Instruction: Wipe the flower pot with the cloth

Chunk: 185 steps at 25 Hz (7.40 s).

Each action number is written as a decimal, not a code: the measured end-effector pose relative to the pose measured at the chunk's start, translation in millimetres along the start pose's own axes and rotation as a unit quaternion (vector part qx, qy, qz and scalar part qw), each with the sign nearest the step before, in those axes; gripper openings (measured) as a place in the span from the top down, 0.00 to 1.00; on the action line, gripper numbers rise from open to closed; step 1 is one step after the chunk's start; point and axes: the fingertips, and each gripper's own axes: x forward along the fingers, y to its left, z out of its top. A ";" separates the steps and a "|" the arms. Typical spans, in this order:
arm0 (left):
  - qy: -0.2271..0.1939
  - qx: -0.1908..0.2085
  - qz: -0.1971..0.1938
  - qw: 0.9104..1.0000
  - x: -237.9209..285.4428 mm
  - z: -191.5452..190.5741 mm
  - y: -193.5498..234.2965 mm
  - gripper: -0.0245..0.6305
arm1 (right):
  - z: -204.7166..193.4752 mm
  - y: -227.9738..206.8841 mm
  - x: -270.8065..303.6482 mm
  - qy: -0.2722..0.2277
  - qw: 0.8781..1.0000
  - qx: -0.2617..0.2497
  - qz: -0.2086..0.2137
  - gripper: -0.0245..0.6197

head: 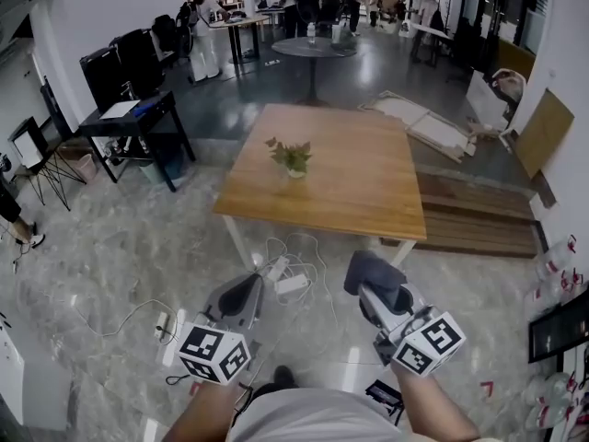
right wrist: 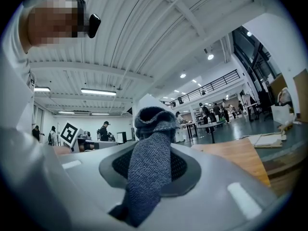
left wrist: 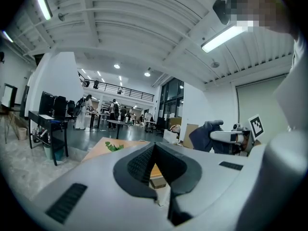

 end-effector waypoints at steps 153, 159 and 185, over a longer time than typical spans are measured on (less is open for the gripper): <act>0.352 0.157 -0.158 0.909 768.3 -310.5 467.8 0.92 | -418.3 -617.8 675.7 0.208 0.886 0.414 -0.017 0.82; 0.375 0.102 -0.133 0.912 760.0 -318.6 474.3 0.92 | -365.9 -579.9 684.2 0.185 0.893 0.408 0.031 0.82; 0.395 -0.269 0.009 0.879 746.7 -351.2 511.2 0.92 | -393.6 -599.7 664.2 0.163 0.930 0.326 -0.050 0.82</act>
